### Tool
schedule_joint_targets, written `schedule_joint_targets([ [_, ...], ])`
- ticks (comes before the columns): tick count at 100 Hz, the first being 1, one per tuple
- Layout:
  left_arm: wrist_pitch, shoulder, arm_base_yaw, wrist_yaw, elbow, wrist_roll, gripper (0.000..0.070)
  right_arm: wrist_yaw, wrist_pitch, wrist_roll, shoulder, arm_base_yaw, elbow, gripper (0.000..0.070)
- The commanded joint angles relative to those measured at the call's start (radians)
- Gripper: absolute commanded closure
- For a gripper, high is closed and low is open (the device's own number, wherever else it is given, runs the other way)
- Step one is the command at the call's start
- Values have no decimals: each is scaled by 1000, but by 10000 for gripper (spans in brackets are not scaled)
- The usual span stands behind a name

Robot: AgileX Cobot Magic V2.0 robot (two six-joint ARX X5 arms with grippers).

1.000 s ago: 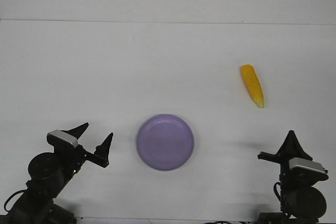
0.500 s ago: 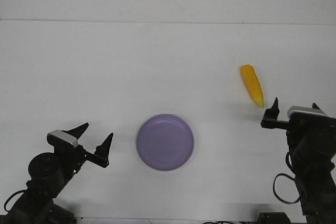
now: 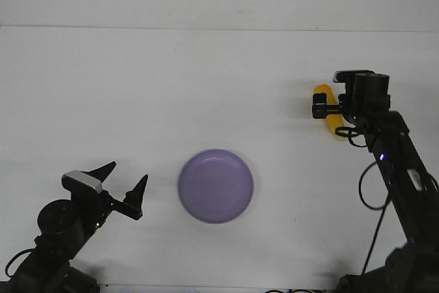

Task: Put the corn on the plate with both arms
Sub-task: 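Reach the right gripper to the yellow corn cob and grasp it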

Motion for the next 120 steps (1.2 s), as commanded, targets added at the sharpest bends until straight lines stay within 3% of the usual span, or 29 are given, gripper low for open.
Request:
schedule_joint_targets([
  [1, 0, 1, -3, -2, 2, -2, 115, 3, -21, -22, 101, -5, 78, 4],
  [27, -6, 1, -3, -2, 2, -2, 115, 17, -51, -19, 346, -13, 251, 4],
  [72, -9, 1, -3, -2, 2, 2, 115, 47, -23, -20, 456, -32, 260, 21],
  [83, -9, 1, -3, -2, 2, 3, 115, 47, -31, -19, 457, -33, 260, 164],
  [97, -6, 1, -3, -2, 2, 3, 115, 40, -59, -18, 465, -38, 260, 197],
  [109, -6, 1, -3, -2, 2, 5, 115, 41, -64, -17, 464, -38, 260, 373],
  [120, -6, 0, -3, -2, 2, 5, 115, 43, -68, -15, 458, -38, 260, 395],
])
